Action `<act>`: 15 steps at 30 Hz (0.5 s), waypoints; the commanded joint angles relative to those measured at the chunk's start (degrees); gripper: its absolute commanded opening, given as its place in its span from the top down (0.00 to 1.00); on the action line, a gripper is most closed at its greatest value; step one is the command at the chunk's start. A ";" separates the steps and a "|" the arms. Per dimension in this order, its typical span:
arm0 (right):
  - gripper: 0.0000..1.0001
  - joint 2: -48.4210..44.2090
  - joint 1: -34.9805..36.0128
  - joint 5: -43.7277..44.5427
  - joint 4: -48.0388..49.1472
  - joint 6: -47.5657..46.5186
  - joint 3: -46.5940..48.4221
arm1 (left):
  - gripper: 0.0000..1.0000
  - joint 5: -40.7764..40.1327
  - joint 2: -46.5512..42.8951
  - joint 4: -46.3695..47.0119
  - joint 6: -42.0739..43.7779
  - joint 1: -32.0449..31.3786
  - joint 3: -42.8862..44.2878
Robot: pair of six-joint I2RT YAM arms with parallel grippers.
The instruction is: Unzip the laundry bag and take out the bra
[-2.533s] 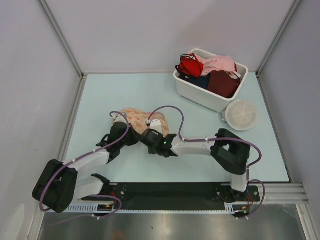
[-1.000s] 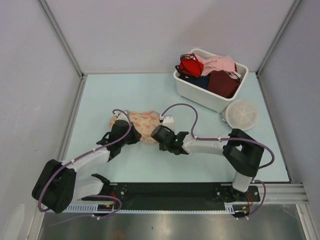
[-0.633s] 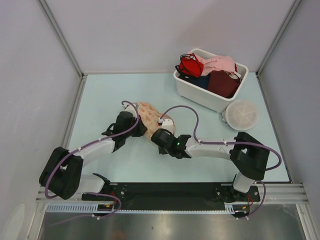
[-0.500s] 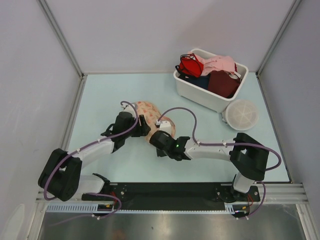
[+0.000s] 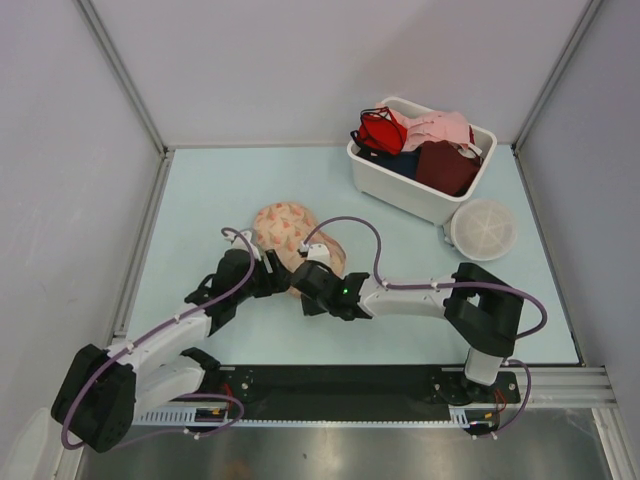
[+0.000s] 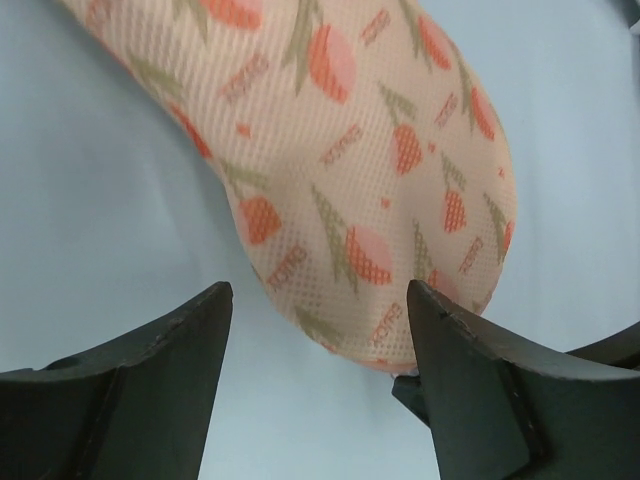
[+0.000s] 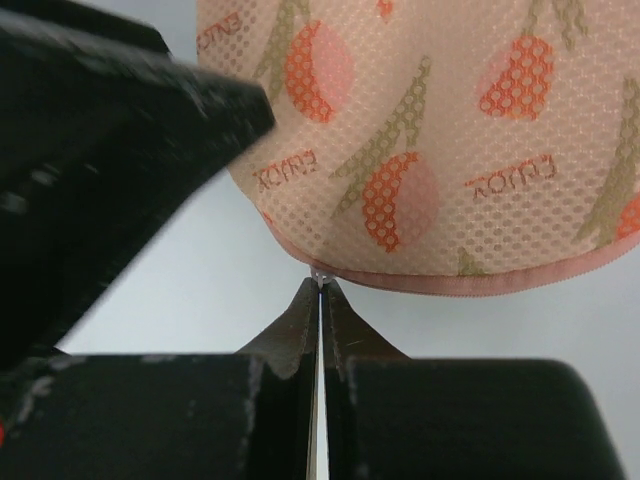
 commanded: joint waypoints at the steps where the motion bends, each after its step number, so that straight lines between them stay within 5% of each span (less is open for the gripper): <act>1: 1.00 0.83 0.54 -0.82 3.79 -0.88 3.02 | 0.26 1.00 -1.88 -0.82 -5.30 -1.17 -2.57; 8: 1.00 1.89 1.15 -1.35 3.79 -1.67 4.34 | 0.43 0.65 -0.74 1.56 -6.89 -1.96 -3.10; 14: 1.00 2.06 1.33 -1.35 3.62 -2.03 4.69 | 0.71 0.82 2.34 1.82 -6.09 -1.88 -1.78; 15: 1.00 2.15 1.42 -1.27 3.62 -2.11 4.69 | 0.82 0.91 3.04 2.00 -6.09 -1.88 -1.69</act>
